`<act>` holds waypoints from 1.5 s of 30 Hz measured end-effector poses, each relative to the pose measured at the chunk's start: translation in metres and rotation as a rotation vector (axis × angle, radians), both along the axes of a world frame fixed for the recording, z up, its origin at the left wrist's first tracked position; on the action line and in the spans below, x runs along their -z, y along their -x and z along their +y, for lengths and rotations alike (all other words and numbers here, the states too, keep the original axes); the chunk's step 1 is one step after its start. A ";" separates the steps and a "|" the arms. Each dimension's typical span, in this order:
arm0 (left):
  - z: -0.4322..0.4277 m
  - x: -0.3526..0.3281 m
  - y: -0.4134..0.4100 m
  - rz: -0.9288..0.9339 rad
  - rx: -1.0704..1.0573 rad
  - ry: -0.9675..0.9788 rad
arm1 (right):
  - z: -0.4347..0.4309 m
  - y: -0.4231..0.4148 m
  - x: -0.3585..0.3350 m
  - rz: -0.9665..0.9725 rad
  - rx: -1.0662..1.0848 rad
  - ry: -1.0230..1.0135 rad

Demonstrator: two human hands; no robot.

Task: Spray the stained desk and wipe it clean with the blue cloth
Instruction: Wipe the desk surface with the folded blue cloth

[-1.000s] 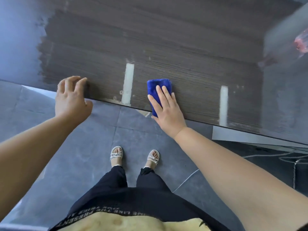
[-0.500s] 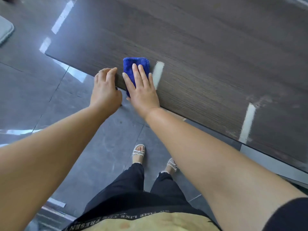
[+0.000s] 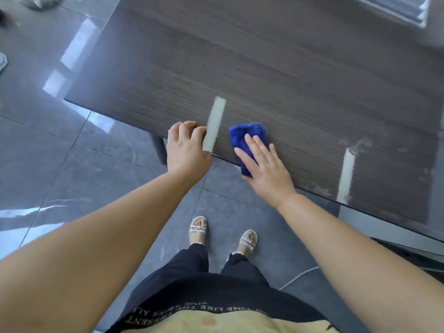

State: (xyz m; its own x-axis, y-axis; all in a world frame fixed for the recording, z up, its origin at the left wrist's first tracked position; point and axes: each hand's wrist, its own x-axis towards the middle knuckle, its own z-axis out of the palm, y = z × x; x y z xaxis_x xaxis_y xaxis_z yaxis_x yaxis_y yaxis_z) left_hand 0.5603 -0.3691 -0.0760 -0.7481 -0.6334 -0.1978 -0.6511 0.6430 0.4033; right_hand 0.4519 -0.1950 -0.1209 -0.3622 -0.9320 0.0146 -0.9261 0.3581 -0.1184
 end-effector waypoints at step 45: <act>0.426 -0.080 0.310 -0.387 -0.062 -1.364 | 0.423 0.192 -0.140 -0.941 0.750 0.287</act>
State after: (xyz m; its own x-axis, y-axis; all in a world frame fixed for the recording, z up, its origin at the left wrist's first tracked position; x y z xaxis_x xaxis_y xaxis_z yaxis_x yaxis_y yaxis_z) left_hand 0.2503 0.0573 0.0043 -0.4847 0.1885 -0.8541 -0.8743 -0.1329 0.4668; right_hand 0.2597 0.2279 0.0191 -0.7853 -0.4957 -0.3709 -0.0157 0.6149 -0.7884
